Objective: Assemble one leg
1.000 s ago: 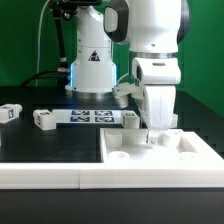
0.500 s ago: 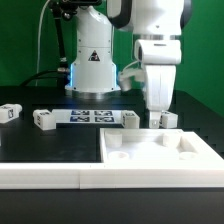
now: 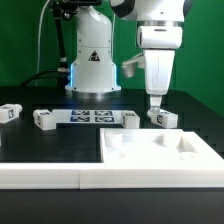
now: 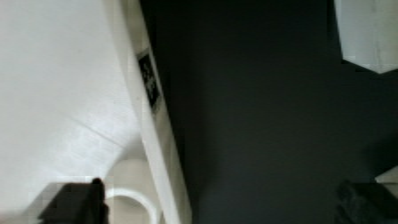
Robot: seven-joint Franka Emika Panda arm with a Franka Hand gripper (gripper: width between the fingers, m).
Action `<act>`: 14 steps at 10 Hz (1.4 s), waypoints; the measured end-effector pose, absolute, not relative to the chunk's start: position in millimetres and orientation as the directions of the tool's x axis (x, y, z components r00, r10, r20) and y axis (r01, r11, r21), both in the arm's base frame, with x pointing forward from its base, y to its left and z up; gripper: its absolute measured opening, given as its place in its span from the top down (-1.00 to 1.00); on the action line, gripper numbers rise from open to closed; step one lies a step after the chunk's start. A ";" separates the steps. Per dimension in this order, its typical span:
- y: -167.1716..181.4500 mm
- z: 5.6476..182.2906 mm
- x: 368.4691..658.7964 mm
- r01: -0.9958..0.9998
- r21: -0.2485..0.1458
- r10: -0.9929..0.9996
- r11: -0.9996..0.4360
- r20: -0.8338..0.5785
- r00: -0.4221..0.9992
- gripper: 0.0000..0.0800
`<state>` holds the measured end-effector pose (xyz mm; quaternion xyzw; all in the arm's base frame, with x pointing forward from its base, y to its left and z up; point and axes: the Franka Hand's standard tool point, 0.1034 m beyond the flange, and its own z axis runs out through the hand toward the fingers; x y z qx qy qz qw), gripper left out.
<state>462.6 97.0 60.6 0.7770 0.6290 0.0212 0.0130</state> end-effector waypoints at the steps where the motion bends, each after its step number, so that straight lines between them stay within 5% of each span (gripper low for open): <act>1: 97.2 60.5 462.5 0.966 0.045 0.967 -0.255 0.019 0.254 -0.62; 7: 138.6 48.8 424.3 0.605 0.000 0.604 -0.796 0.074 0.794 -0.62; 11: 153.4 48.2 420.5 0.464 -0.027 0.460 -0.886 0.083 0.884 -0.62; 14: 155.3 46.2 412.2 0.450 -0.035 0.452 -0.892 -0.063 0.890 -0.62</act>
Offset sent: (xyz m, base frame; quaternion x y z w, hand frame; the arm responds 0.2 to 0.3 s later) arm -0.0382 0.0159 -0.0047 -0.0303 0.0145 0.2471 0.9684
